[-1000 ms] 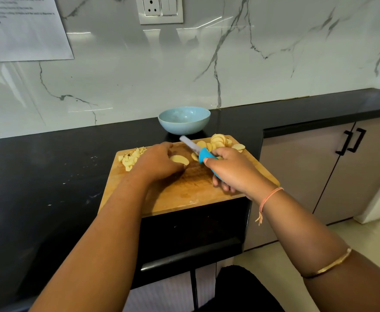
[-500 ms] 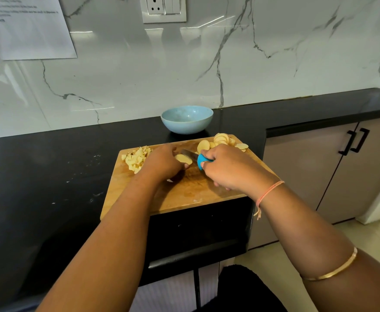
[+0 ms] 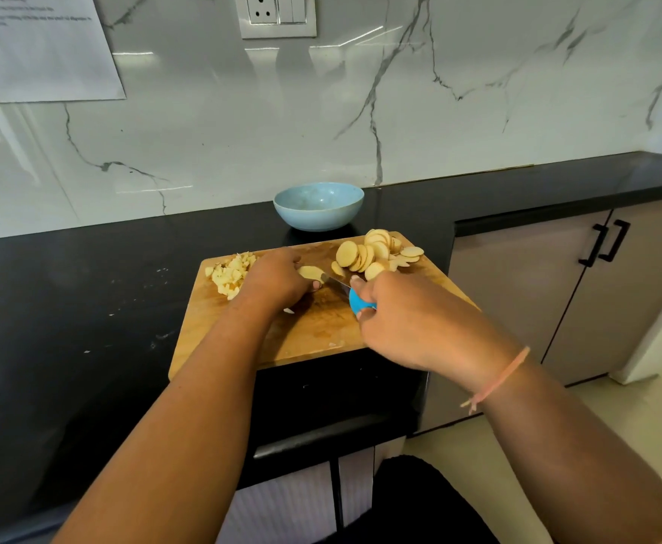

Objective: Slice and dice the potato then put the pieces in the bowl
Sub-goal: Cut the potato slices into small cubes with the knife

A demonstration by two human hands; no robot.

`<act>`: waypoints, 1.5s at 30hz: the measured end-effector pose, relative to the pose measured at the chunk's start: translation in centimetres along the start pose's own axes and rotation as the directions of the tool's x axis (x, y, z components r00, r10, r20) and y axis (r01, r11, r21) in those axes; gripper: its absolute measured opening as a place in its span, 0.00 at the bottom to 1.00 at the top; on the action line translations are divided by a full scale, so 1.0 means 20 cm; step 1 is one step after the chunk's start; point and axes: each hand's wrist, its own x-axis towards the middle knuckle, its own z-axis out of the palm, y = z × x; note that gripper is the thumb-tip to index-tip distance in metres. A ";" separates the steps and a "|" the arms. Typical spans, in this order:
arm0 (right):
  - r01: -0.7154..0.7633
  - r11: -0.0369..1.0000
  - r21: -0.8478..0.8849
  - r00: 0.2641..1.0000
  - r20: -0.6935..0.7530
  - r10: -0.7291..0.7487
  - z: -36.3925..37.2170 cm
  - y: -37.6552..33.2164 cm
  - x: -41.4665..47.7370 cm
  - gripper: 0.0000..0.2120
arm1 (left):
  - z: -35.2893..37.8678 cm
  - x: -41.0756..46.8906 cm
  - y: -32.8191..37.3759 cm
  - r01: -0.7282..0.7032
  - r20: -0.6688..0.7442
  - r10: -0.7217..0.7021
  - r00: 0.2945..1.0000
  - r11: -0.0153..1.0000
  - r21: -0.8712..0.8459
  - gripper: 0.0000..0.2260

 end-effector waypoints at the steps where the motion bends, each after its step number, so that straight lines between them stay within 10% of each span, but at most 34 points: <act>1: 0.001 1.000 -0.002 1.000 -0.006 -0.001 0.00 0.01 -0.02 0.21 | 0.00 0.00 0.00 0.002 0.002 -0.002 1.000 1.000 0.002 0.26; 45: -0.013 0.993 0.115 1.000 -0.018 0.016 0.02 -0.07 0.24 0.22 | -0.01 0.05 -0.06 0.030 0.000 -0.030 1.000 0.987 -0.155 0.28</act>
